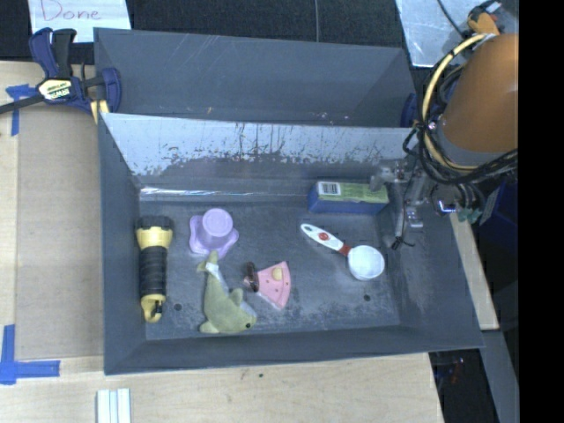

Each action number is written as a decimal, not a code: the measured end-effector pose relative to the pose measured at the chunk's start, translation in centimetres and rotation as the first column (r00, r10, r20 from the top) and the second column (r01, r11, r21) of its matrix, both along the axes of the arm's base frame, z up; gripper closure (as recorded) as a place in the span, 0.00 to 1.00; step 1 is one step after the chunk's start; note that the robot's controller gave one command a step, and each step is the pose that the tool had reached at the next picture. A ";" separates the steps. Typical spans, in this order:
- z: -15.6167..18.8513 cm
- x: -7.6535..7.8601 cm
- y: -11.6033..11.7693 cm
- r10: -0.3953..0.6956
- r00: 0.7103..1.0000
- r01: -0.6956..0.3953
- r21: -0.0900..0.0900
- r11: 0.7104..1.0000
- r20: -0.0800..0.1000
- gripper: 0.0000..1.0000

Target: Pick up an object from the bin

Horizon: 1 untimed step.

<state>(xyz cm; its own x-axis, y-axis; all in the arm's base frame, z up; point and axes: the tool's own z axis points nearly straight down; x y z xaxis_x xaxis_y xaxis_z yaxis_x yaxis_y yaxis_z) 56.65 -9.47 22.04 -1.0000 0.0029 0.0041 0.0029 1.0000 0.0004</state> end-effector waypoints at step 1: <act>0.4 0.2 0.1 0.003 1.000 -0.003 -0.001 1.000 0.008 0.00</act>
Offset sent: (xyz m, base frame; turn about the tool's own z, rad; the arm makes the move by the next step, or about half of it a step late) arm 0.0567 -0.0284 -0.1504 -0.0404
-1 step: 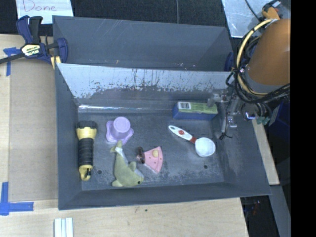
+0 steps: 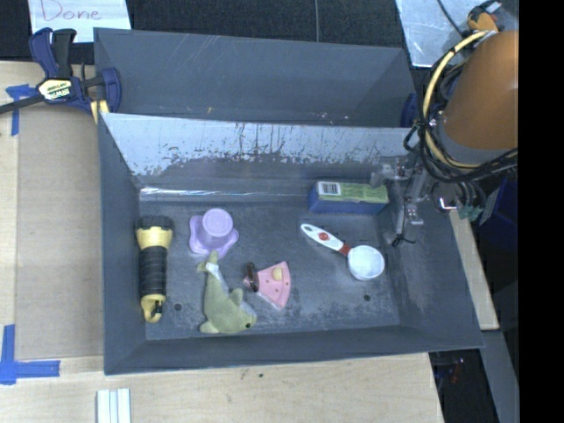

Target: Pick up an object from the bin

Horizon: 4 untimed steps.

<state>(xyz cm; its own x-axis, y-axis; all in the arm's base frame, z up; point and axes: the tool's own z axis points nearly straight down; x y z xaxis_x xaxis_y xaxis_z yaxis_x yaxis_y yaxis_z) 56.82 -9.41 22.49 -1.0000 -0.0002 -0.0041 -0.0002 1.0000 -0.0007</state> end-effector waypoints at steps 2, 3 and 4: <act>-12.7 4.9 -2.5 0.035 0.999 -0.035 -0.002 0.999 0.011 0.00; -12.2 3.8 3.9 -0.071 0.997 0.071 0.004 0.998 0.026 0.00; -14.5 1.7 -2.1 -0.057 0.997 0.057 -0.001 0.998 0.046 0.00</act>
Offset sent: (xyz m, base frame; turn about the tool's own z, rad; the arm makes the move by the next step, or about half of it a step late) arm 0.0504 0.0263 -0.0649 -0.0475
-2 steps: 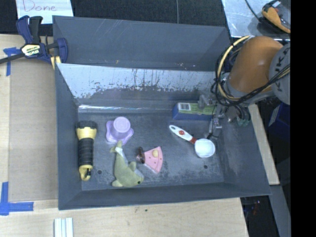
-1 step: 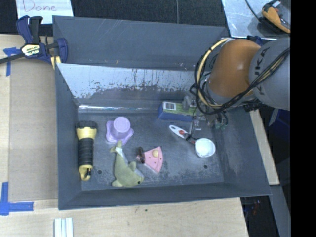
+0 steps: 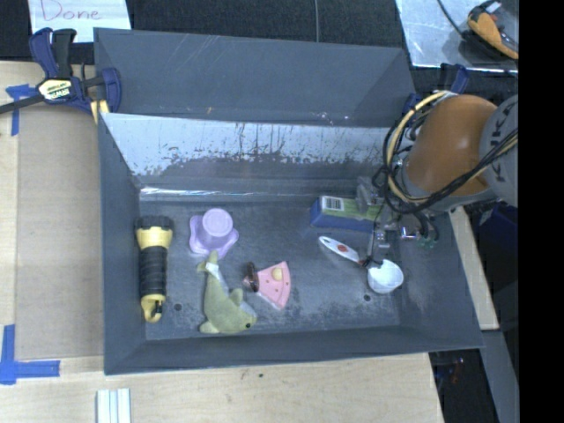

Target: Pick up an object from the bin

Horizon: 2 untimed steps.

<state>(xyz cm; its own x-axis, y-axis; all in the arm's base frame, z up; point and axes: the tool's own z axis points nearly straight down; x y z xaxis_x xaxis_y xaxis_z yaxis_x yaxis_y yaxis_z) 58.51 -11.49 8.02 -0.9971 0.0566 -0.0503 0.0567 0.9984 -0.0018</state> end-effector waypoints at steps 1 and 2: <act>0.2 1.2 6.4 -0.038 0.999 0.038 0.004 0.999 0.020 1.00; 0.2 1.2 6.4 -0.037 0.999 0.037 0.004 0.999 0.020 1.00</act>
Offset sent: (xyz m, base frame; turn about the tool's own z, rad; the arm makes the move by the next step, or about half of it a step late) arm 0.0000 0.0000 0.0000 0.0000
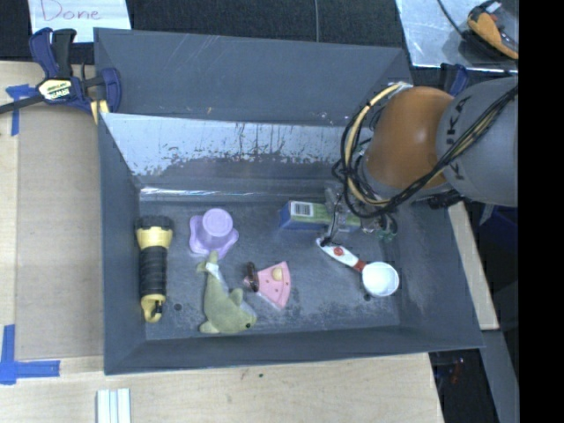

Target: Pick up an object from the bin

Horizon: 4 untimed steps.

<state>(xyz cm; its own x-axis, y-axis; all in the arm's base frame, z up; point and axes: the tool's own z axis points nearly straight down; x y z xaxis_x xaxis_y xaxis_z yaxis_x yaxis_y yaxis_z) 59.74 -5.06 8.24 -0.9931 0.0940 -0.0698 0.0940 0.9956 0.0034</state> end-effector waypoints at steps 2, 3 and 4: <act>0.7 -0.1 0.0 0.002 1.000 -0.002 0.000 1.000 -0.004 1.00; 1.2 -0.2 0.0 0.003 1.000 -0.003 0.000 1.000 -0.003 1.00; 2.6 -0.2 0.0 0.003 1.000 -0.003 0.000 1.000 -0.002 1.00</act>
Offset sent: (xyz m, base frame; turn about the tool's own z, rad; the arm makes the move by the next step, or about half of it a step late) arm 0.0000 -0.0003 0.0026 -0.0006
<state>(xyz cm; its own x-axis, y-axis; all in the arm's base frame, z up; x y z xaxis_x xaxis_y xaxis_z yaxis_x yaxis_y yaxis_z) 59.57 -5.03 10.87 -0.9936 0.0906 -0.0675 0.0906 0.9959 0.0034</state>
